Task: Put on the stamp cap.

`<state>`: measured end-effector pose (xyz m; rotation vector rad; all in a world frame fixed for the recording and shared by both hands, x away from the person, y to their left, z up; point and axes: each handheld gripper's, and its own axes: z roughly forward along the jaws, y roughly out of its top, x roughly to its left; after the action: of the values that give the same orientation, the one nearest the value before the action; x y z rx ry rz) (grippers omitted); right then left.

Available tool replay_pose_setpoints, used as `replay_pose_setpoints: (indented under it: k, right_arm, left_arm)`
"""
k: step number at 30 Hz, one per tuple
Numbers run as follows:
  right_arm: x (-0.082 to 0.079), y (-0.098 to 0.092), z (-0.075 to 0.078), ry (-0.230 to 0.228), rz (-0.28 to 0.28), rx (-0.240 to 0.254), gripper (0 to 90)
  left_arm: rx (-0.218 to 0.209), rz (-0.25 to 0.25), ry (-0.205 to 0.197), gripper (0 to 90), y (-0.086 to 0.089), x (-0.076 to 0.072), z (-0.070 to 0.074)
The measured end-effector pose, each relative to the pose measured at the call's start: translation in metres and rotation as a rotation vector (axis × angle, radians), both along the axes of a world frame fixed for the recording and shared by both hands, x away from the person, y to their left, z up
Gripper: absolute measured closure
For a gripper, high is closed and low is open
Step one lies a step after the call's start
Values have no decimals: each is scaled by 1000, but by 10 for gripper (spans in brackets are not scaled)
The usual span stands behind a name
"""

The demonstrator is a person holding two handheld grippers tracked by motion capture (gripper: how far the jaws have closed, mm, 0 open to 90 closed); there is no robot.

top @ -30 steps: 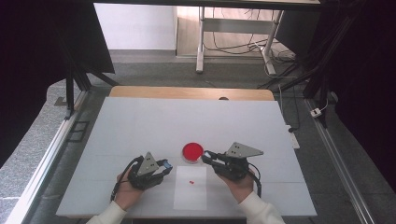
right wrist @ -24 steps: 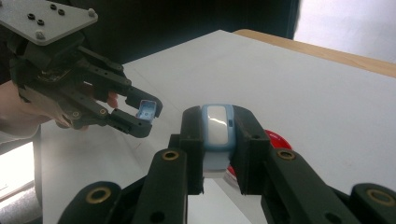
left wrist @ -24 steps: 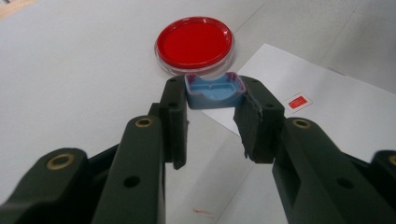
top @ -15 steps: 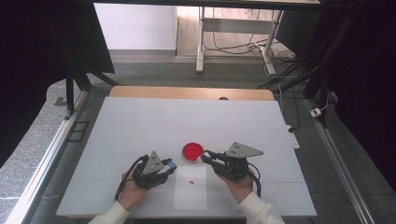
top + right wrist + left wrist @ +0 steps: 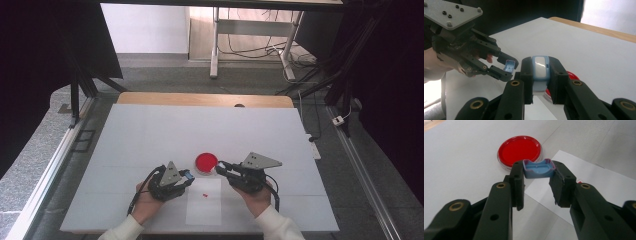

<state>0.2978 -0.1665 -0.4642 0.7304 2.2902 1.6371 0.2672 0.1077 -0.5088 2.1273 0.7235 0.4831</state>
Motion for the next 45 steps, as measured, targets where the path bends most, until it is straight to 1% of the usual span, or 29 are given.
replay_pose_setpoints:
  k: [10, 23, 33, 39, 45]
  right_arm:
    - [0, -1, 1, -1, -3, 2, 751]
    - [0, -1, 0, 3, -3, 8, 751]
    - [0, 2, -2, 7, -2, -6, 750]
    - [0, 3, -3, 10, -13, -12, 751]
    - [0, 6, -5, 15, -12, -17, 752]
  left_arm:
    - [2, -17, 4, 644, -11, 4, -1]
    - [18, -39, 9, 644, -27, 9, -4]
    - [23, -61, 9, 644, -40, 11, -5]
    - [19, -67, 4, 644, -46, 12, -5]
    - [18, -73, 1, 644, -50, 12, -5]
